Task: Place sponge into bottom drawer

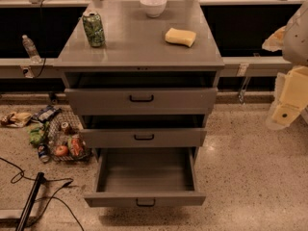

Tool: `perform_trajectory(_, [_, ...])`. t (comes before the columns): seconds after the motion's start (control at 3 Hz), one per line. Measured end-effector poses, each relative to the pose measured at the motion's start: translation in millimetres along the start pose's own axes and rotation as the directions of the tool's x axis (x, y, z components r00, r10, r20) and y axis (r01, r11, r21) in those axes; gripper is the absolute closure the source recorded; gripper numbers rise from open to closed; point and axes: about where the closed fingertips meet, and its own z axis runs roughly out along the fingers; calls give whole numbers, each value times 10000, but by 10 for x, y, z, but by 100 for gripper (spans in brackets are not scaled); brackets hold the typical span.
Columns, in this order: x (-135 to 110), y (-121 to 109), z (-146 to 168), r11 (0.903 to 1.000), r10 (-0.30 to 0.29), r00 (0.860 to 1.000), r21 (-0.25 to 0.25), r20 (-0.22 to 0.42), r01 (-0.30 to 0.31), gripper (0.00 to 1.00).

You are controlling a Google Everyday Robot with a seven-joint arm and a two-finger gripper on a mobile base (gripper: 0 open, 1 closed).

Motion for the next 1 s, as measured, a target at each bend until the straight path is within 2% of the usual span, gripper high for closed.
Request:
perform_trajectory(0.33, [0, 0, 0, 10000, 0, 10000, 2, 1, 0, 0])
perform_trajectory(0.67, [-34, -95, 2, 9988, 328, 9988, 354, 361, -341, 0])
perform_trajectory(1.0, [43, -572, 11, 9826, 1124, 9736, 1238, 1986, -1387, 0])
